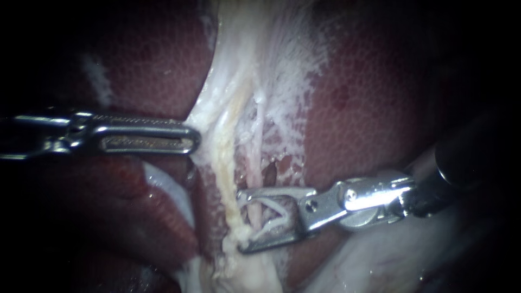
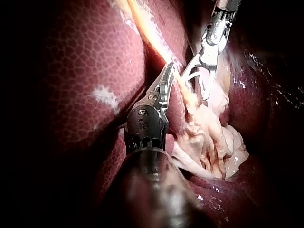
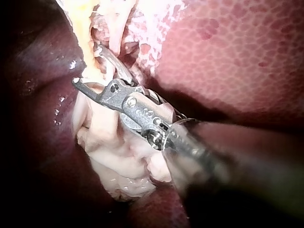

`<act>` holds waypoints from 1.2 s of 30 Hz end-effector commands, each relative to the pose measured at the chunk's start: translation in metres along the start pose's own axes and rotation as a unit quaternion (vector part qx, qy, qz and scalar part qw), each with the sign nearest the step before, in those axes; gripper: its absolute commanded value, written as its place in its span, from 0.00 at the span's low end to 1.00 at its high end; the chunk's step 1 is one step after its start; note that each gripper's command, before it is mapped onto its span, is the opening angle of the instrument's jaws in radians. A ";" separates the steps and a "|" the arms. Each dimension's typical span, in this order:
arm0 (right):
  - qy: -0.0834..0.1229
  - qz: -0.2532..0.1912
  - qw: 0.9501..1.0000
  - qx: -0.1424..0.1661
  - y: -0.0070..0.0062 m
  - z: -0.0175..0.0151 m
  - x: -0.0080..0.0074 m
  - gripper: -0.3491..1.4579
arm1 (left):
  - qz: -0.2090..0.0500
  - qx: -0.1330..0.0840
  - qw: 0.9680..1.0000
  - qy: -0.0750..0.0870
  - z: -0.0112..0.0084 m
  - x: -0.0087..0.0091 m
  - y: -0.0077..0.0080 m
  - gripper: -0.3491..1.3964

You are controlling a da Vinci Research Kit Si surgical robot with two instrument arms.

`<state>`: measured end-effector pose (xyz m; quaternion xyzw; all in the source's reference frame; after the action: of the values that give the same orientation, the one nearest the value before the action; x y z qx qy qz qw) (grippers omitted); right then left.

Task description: Clipping first clip left tube

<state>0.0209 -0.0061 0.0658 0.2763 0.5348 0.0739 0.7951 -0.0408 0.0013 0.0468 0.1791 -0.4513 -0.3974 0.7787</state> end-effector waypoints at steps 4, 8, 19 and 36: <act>-0.004 0.006 1.000 0.008 -0.0002 0.0008 -0.0001 0.49 | 0.000 0.001 1.000 0.000 0.0001 0.0000 0.0000 0.00; -0.009 0.015 1.000 0.021 -0.0005 0.0021 -0.0006 0.49 | 0.000 0.001 1.000 0.000 0.0001 0.0000 0.0000 0.00; -0.014 0.019 0.998 0.055 -0.0002 0.0039 0.0003 0.47 | 0.000 0.001 1.000 0.000 0.0003 -0.0001 0.0000 0.00; -0.011 0.029 0.998 0.061 0.0009 0.0036 0.0024 0.44 | 0.000 0.002 1.000 0.000 0.0004 0.0000 0.0000 0.00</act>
<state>0.0253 -0.0056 0.0651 0.3411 0.5205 0.0615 0.7803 -0.0412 0.0013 0.0471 0.1806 -0.4516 -0.3967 0.7785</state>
